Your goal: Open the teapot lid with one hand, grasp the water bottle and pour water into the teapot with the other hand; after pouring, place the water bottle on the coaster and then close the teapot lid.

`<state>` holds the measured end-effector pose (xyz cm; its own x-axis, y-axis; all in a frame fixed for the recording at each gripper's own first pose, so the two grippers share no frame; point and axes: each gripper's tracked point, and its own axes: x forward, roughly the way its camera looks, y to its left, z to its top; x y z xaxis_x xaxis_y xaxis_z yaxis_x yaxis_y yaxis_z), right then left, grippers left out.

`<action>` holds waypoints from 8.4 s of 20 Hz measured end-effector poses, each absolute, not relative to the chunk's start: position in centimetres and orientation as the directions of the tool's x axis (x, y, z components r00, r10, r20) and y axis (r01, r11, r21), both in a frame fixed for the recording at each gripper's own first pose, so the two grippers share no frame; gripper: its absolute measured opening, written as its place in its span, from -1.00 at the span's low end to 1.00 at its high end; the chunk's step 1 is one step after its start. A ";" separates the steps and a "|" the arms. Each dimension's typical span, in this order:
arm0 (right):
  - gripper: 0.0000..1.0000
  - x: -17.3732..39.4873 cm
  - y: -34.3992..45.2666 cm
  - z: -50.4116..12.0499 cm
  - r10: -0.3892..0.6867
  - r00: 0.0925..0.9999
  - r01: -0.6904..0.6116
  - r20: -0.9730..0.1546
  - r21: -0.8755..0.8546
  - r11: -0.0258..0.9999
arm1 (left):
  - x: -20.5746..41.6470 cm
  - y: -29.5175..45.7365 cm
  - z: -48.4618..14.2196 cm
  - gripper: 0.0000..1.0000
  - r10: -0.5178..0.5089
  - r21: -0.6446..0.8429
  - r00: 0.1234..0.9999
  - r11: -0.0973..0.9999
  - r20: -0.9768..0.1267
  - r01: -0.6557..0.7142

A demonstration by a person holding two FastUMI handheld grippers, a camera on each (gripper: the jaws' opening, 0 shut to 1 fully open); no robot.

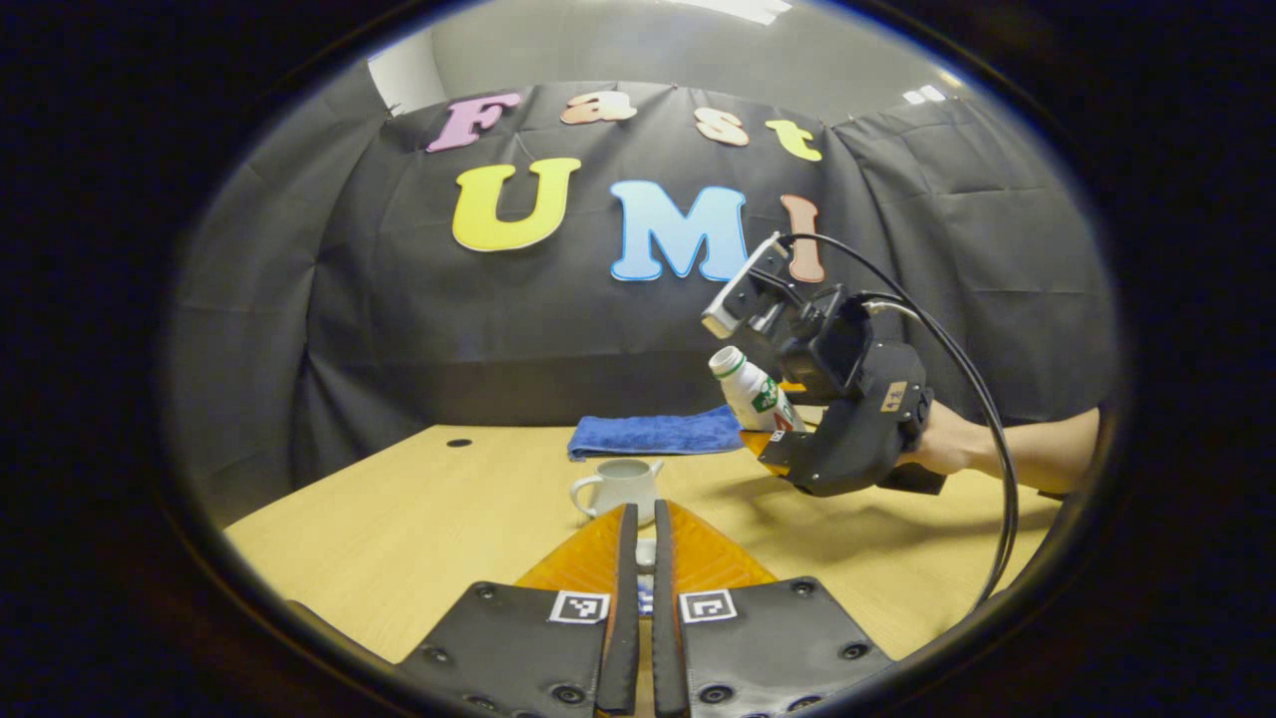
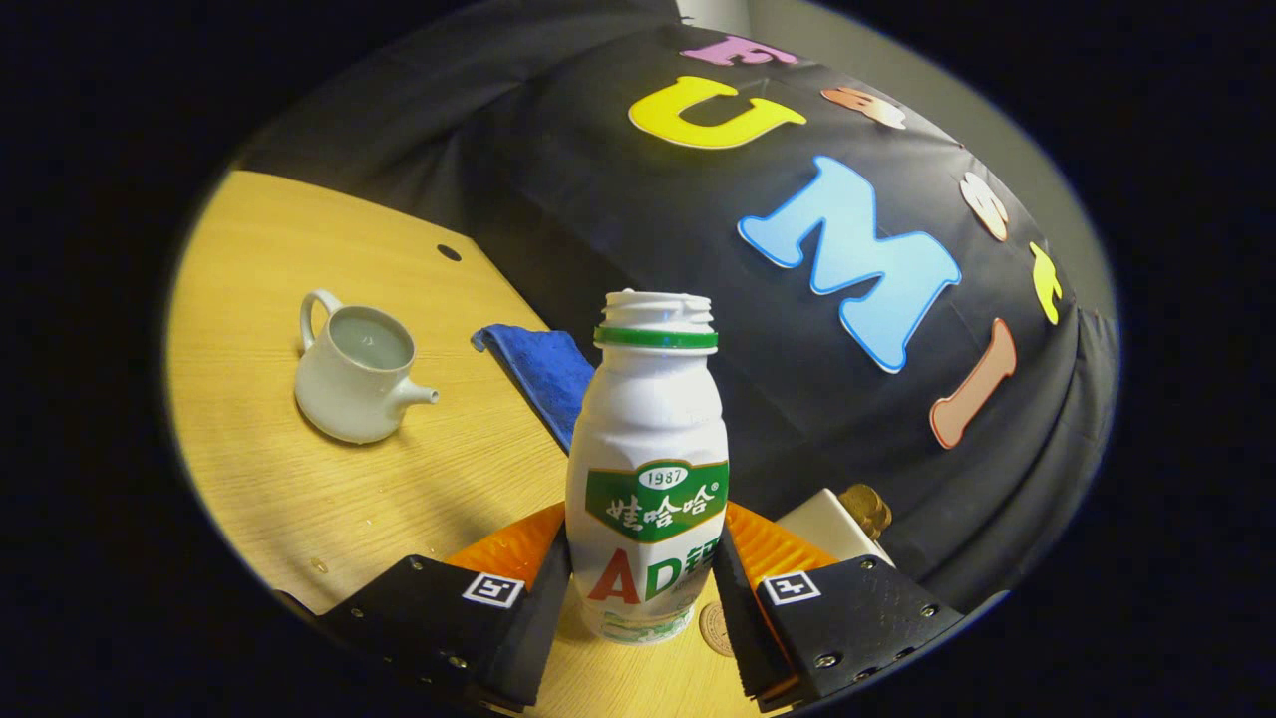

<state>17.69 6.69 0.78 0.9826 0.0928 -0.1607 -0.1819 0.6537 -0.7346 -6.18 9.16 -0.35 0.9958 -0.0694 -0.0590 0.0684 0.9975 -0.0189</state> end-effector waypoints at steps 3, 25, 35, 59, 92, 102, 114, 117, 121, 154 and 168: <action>0.44 17.7 7.7 0.4 0.097 0.983 -0.185 -0.158 -0.792 0.582 | -7.0 9.2 -0.3 -0.68 -0.063 -0.016 0.996 0.998 -0.057 0.063; 0.44 20.4 11.9 -0.2 0.148 0.977 -0.145 -0.151 -0.988 -0.049 | -8.5 9.5 -1.0 -0.68 -0.046 0.065 0.998 0.997 -0.053 0.050; 0.44 19.8 12.9 0.6 0.170 0.977 -0.093 -0.128 -0.976 -0.198 | -8.9 9.7 -1.3 -0.68 -0.037 0.061 0.998 0.997 -0.057 0.041; 0.44 20.4 13.7 4.4 0.195 0.980 0.034 -0.048 -0.918 -0.394 | -9.4 10.6 -1.3 -0.68 0.010 0.136 0.998 0.991 -0.060 -0.002; 0.44 20.2 16.3 5.8 0.265 0.964 0.147 -0.021 -0.791 -0.594 | -10.2 10.5 -1.2 -0.68 0.007 0.161 0.998 0.987 -0.063 0.003; 0.44 20.2 16.0 5.2 0.263 0.965 0.133 -0.024 -0.816 -0.562 | -10.5 11.0 -1.5 -0.68 0.024 0.132 0.997 0.991 -0.068 -0.015; 0.44 20.2 12.6 2.0 0.198 0.974 -0.131 -0.110 -0.987 0.092 | -9.1 13.2 -0.1 -0.67 0.039 0.092 0.998 0.995 -0.050 -0.035; 0.44 19.0 11.9 2.6 0.209 0.971 -0.183 -0.116 -0.923 0.339 | -6.7 13.7 0.6 -0.68 0.022 0.067 0.999 0.998 -0.045 -0.019; 0.44 16.4 9.8 3.2 0.217 0.963 -0.264 -0.161 -0.733 0.627 | -2.5 14.5 3.4 -0.76 -0.001 0.008 1.000 1.000 -0.018 0.001; 0.43 8.3 -3.0 4.9 0.132 0.984 -0.149 -0.122 -0.134 0.980 | 16.5 10.8 -2.5 -0.68 -0.044 -0.055 0.988 0.998 -0.150 0.036; 0.43 12.5 -8.8 3.0 -0.026 0.993 0.014 -0.113 -0.102 0.995 | 13.0 11.1 3.1 0.12 -0.034 0.036 0.999 0.999 -0.006 0.034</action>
<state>12.47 -8.80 3.04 0.9932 -0.0260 -0.1132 0.0145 0.9947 -0.1016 13.03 11.11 3.12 0.9994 -0.0341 -0.0062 0.0343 0.9988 0.0356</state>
